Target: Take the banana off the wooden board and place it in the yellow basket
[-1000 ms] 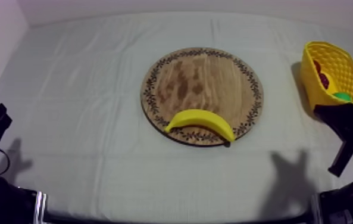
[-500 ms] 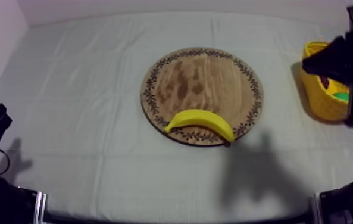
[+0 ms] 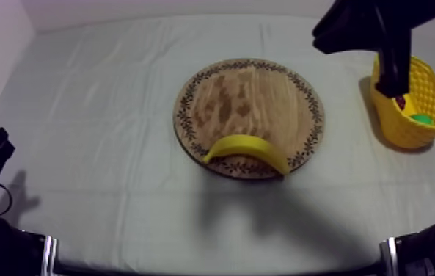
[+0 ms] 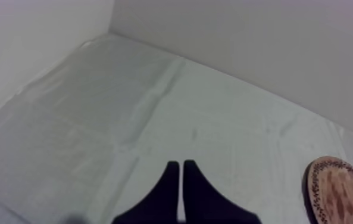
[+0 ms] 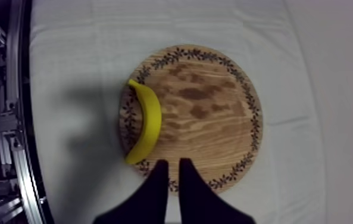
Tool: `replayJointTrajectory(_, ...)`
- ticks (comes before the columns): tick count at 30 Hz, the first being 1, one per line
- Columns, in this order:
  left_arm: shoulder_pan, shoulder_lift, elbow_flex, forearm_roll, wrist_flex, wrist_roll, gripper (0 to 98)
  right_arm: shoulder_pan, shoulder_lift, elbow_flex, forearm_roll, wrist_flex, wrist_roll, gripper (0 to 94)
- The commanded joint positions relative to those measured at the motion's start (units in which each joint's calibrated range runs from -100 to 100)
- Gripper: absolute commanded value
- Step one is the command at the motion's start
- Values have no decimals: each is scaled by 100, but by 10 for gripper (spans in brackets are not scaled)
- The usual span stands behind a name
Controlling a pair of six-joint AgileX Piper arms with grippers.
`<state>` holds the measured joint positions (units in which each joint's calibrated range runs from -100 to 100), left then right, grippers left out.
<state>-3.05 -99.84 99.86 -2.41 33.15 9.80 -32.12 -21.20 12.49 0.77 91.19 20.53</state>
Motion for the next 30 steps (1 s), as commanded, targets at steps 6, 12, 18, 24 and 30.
replayJointTrajectory(6, -2, 2, 3, -1, -1, -1, 1, -126, 583, -535, 13, 245, -50, 82)
replayJointTrajectory(12, -2, 2, 3, -1, -1, -1, 1, -231, 783, -608, 86, 346, -40, 170)
replayJointTrajectory(18, -2, 2, 3, -1, -1, -1, 1, -274, 933, -713, 137, 454, 74, 435)
replayJointTrajectory(24, -2, 2, 3, -1, -1, -1, 1, -303, 1067, -859, 273, 502, 41, 643)
replayJointTrajectory(30, -2, 2, 3, -1, -1, -1, 1, -357, 1196, -961, 452, 507, -79, 776)
